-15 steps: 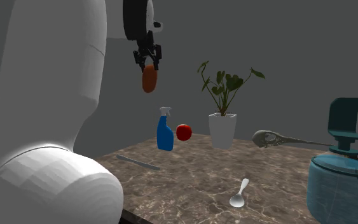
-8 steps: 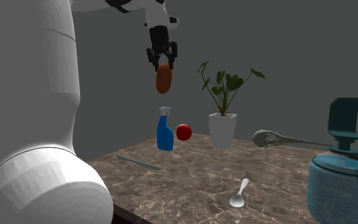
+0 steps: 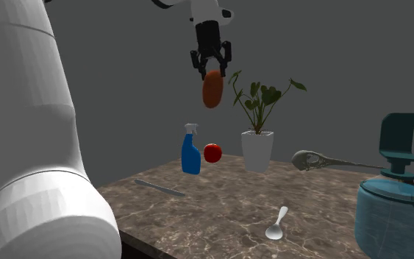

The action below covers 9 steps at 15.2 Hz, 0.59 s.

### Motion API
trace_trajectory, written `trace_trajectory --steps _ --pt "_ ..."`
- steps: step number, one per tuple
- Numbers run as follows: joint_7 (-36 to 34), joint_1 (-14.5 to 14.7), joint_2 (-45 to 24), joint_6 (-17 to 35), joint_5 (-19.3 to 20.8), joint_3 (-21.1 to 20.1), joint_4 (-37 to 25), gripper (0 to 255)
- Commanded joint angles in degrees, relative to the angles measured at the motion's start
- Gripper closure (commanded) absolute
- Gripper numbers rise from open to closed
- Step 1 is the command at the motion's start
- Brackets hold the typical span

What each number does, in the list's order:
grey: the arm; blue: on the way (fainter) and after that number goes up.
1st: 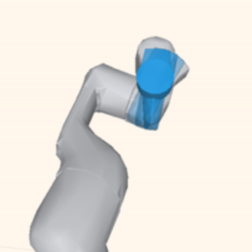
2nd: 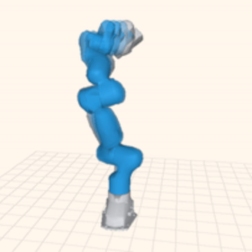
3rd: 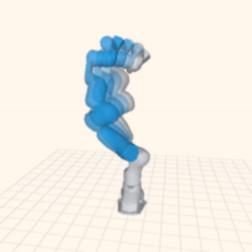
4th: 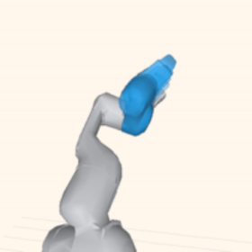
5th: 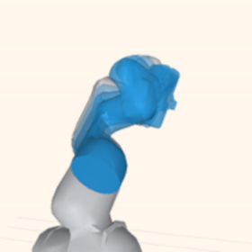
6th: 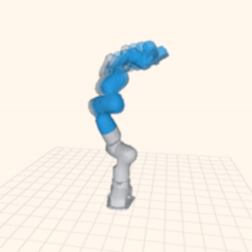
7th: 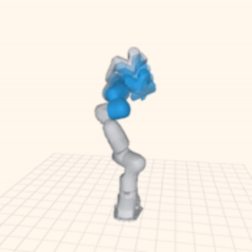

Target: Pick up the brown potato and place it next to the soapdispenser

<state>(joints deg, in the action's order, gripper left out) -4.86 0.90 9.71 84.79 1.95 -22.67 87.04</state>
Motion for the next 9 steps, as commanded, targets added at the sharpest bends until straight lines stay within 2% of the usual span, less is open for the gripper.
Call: trace_trajectory --steps 1,9 --pt "3.34 -1.16 1.36 0.24 -0.58 2.13 1.33 255" --pt "15.24 -5.23 3.34 1.58 -1.12 10.05 4.1 255"
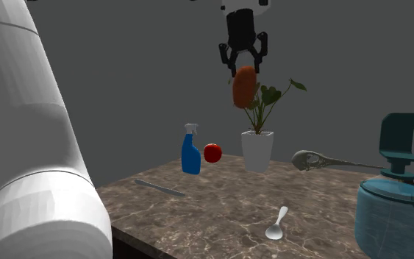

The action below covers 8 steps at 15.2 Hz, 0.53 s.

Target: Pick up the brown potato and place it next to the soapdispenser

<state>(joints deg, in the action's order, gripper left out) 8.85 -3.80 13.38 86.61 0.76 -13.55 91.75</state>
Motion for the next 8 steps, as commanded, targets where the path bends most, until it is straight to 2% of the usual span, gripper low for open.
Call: trace_trajectory --steps 1,8 --pt "2.96 -1.04 -0.39 -0.13 0.09 1.86 -0.59 255" --pt "12.7 -4.67 -2.58 0.42 0.27 8.04 -2.49 255"
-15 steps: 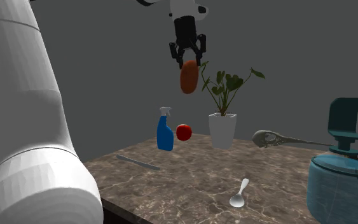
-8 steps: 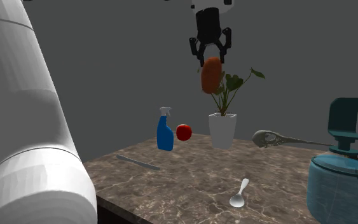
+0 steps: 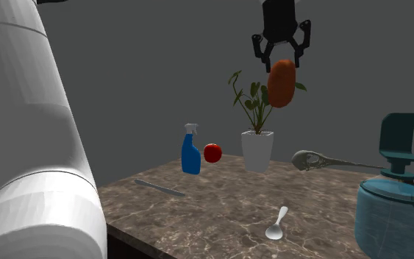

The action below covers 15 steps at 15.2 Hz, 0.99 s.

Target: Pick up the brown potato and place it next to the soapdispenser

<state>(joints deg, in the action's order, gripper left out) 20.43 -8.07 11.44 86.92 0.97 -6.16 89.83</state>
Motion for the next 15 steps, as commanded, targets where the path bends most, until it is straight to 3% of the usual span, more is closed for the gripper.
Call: trace_trajectory --steps 1,8,15 --pt "2.49 -0.93 -1.21 0.14 0.06 1.49 -1.15 255" --pt "11.7 -4.73 -6.83 -0.28 -0.45 6.97 -7.34 255" --pt "11.63 -4.74 -4.13 5.87 -0.41 6.95 1.5 255"
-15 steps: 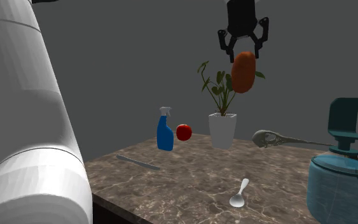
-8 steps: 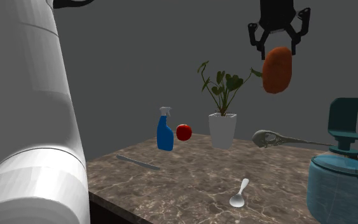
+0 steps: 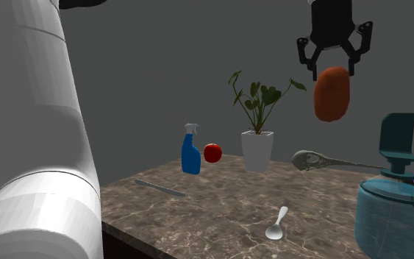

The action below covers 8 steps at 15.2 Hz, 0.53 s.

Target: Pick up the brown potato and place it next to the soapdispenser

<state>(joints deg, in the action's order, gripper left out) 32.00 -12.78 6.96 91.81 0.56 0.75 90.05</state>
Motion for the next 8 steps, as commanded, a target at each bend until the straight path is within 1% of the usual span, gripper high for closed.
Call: trace_trajectory --steps 1,8 --pt "0.05 -0.03 0.66 1.81 0.0 0.04 2.44 255" --pt "-0.01 -0.03 2.38 7.54 0.03 0.04 9.88 255"
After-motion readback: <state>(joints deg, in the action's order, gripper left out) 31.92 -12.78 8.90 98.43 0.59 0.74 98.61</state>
